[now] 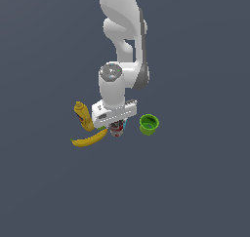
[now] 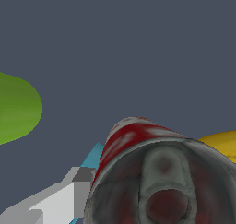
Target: Pick up a designated object from a clutter of objects.
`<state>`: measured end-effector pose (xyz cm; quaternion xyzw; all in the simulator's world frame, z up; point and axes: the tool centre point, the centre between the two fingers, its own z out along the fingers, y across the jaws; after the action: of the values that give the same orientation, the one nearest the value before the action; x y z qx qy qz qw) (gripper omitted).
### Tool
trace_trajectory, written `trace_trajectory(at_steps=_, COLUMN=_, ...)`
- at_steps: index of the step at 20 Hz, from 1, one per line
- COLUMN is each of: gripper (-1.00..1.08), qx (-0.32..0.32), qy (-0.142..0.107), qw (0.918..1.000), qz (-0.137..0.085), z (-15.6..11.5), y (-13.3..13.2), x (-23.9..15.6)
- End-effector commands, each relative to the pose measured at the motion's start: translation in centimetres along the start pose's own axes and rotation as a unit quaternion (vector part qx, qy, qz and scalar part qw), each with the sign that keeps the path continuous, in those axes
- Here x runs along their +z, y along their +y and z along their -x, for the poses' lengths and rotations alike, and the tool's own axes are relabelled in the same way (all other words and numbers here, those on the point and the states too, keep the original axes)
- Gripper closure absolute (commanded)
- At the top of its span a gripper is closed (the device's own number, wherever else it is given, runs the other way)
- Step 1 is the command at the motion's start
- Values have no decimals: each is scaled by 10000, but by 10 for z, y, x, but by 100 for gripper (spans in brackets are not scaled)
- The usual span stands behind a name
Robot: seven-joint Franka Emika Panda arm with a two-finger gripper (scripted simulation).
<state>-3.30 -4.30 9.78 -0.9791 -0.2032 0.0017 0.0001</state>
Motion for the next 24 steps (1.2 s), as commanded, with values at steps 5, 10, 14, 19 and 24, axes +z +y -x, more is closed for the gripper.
trace_trajectory(at_steps=5, gripper=108, qx=-4, qy=16, qw=10000, qz=15, z=-10, y=-31, x=-40)
trace_trajectory(at_steps=10, gripper=108, qx=-5, qy=13, qw=10000, qz=21, z=-20, y=-66, x=-83)
trace_trajectory(at_steps=14, gripper=108, qx=-6, qy=11, qw=10000, qz=26, z=-29, y=-98, x=-123)
trace_trajectory(at_steps=19, gripper=108, qx=-8, qy=10, qw=10000, qz=27, z=-40, y=-138, x=-172)
trace_trajectory(at_steps=24, gripper=108, qx=-11, qy=10, qw=10000, qz=23, z=-53, y=-178, x=-221)
